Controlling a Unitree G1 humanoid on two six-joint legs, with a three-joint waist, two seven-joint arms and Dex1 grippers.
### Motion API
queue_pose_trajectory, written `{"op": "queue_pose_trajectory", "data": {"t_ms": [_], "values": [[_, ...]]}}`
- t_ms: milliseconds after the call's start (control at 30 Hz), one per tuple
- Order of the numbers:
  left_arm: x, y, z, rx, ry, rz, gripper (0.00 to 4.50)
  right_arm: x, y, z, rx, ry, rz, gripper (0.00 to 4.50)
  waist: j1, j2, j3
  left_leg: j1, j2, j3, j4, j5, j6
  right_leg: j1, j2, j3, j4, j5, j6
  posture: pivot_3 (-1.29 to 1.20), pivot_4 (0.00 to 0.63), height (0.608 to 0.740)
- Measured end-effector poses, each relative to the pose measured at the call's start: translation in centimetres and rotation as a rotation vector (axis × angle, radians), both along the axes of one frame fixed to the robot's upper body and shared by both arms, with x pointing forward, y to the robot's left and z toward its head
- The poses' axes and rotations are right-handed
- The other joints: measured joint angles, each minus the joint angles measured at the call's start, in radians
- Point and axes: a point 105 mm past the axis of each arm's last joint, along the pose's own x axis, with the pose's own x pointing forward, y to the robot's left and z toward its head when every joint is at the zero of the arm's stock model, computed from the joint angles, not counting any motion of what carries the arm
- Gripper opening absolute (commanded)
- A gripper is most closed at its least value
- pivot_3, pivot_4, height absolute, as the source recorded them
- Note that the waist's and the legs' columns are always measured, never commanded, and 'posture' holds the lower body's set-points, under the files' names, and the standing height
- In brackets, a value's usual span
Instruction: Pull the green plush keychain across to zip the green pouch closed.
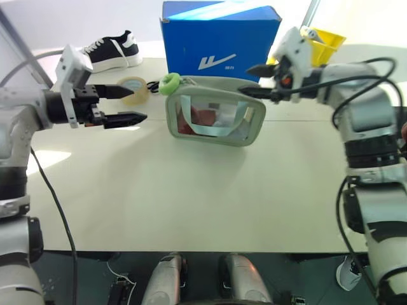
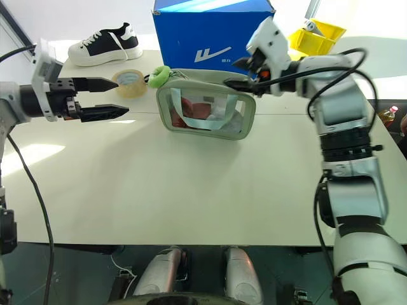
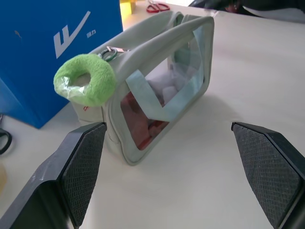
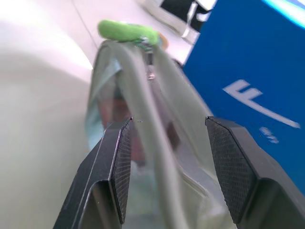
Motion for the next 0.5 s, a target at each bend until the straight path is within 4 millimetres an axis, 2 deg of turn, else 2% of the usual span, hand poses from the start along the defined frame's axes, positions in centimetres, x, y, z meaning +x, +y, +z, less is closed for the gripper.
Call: {"op": "queue_pose_trajectory", "data": {"t_ms": [67, 167, 267, 300, 400, 500], "values": [[0.3, -0.3, 0.3, -0.010, -0.023, 0.000, 4.50, 0.5, 0.8, -1.4, -0.030, 0.017, 0.003, 2.48, 0.001, 0.000, 0.000, 0.000, 0.000, 0.000, 0.000, 0.000, 0.000, 0.000, 0.000, 0.000, 0.000, 0.000, 0.000, 0.00, 0.150, 0.740], [0.9, -0.4, 1.1, -0.044, -0.038, 0.022, 4.50, 1.5, 0.7, -2.2, -0.066, 0.001, -0.028, 1.71, -0.001, 0.000, 0.000, 0.000, 0.000, 0.000, 0.000, 0.000, 0.000, 0.000, 0.000, 0.000, -0.001, 0.001, 0.001, 0.00, 0.150, 0.740], [0.7, -0.4, 2.0, -0.059, -0.044, 0.014, 4.50, 2.0, 0.6, -2.3, -0.092, -0.023, -0.040, 0.24, -0.005, 0.000, 0.000, 0.000, 0.000, 0.000, 0.000, 0.000, 0.000, 0.000, 0.000, 0.000, -0.001, 0.001, 0.002, 0.00, 0.150, 0.740], [0.5, -0.3, 2.0, -0.055, -0.038, 0.006, 4.50, 2.1, 0.7, -2.4, -0.099, -0.025, -0.035, 0.12, -0.007, 0.000, 0.000, 0.000, 0.000, 0.000, 0.000, 0.000, 0.000, 0.000, 0.000, 0.000, -0.001, 0.001, 0.002, 0.00, 0.150, 0.740], [-0.3, -0.1, 1.5, -0.028, -0.016, -0.020, 4.50, 2.0, 0.9, -2.6, -0.105, -0.028, -0.023, 0.12, -0.009, 0.000, 0.000, 0.000, 0.000, 0.000, 0.000, 0.000, 0.000, 0.000, 0.001, 0.000, 0.000, 0.001, 0.002, 0.00, 0.150, 0.740], [0.0, 0.4, 1.6, -0.033, -0.020, 0.007, 4.50, 1.9, 0.8, -2.6, -0.112, -0.026, -0.016, 0.12, -0.007, 0.000, 0.000, 0.001, 0.000, 0.000, 0.000, 0.000, 0.000, 0.000, 0.000, 0.000, 0.001, 0.001, 0.001, 0.00, 0.150, 0.740]]}}
